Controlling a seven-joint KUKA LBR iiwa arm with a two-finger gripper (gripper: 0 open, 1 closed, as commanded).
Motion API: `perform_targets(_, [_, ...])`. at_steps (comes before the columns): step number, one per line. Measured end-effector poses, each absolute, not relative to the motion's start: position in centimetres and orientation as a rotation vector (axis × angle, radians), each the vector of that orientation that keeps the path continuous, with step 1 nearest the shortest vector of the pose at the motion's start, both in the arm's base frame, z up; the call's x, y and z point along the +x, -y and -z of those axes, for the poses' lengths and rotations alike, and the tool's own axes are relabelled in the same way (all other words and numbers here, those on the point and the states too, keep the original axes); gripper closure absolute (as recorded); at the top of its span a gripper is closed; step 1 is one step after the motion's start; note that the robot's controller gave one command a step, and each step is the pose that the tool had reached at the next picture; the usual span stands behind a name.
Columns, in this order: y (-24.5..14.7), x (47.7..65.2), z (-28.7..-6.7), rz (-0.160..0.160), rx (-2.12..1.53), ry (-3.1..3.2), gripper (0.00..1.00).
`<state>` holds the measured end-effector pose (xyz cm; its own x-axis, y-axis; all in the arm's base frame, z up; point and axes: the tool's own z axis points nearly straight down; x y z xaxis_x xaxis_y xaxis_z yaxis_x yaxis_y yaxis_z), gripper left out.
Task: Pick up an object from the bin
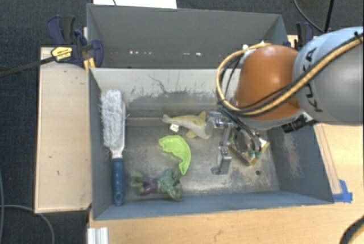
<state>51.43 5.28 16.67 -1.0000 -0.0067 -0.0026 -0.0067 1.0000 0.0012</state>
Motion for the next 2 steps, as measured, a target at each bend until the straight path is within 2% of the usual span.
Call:
perform_targets(1, [-6.4, 54.0, -13.2, -0.003, 0.236, -3.121, 0.00])
perform_targets(2, [-7.5, 56.5, -11.9, 0.001, 0.195, -3.136, 0.00])
